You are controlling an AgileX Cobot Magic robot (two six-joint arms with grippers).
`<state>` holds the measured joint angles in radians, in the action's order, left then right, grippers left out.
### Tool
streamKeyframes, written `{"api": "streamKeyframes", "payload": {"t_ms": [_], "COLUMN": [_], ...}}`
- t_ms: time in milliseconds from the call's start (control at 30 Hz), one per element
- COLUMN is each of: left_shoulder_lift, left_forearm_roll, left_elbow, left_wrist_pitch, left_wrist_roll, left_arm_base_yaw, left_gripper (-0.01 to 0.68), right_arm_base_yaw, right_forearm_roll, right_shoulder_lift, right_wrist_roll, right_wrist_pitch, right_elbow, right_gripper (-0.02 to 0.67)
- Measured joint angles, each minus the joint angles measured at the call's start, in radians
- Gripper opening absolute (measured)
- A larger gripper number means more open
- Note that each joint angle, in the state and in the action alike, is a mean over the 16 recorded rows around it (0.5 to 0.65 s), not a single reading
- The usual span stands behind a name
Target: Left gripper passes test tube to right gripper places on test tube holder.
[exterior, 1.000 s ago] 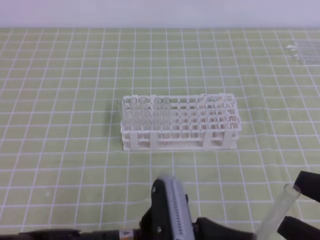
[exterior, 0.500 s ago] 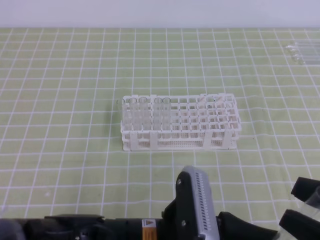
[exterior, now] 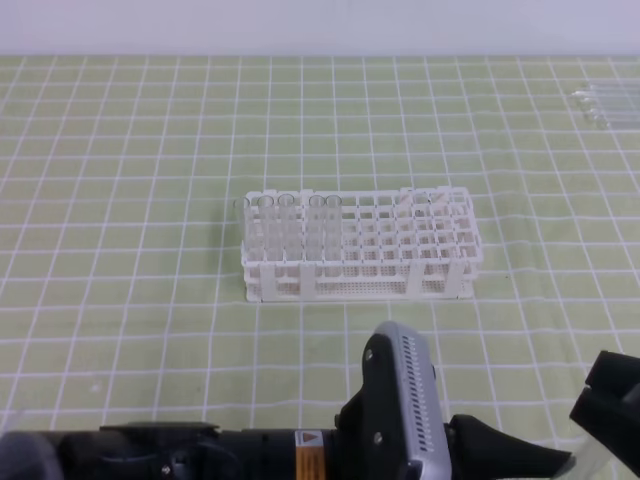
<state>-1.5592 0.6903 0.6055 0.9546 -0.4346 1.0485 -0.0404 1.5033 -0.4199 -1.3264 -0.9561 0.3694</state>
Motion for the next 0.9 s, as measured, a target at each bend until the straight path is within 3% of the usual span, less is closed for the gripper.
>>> {"api": "streamKeyframes", "payload": {"t_ms": [367, 733, 900], "left_shoulder_lift": [-0.003, 0.001, 0.007], "left_forearm_roll": [-0.023, -0.027, -0.027], "left_elbow": [0.0, -0.001, -0.001], "left_wrist_pitch": [0.011, 0.015, 0.012], "left_wrist_roll": [-0.01, -0.076, -0.096], "left_arm_base_yaw": [0.0, 0.0, 0.0], "left_gripper": [0.104, 0.297, 0.353], "right_arm_base_yaw": [0.0, 0.0, 0.0], "right_forearm_roll": [-0.006, -0.017, -0.02], "right_shoulder_lift": [0.0, 0.0, 0.0], "right_wrist_roll": [-0.005, -0.005, -0.008], "right_wrist_pitch": [0.011, 0.004, 0.0], "right_elbow": [0.0, 0.001, 0.002], "right_gripper": [0.14, 0.13, 0.125]}}
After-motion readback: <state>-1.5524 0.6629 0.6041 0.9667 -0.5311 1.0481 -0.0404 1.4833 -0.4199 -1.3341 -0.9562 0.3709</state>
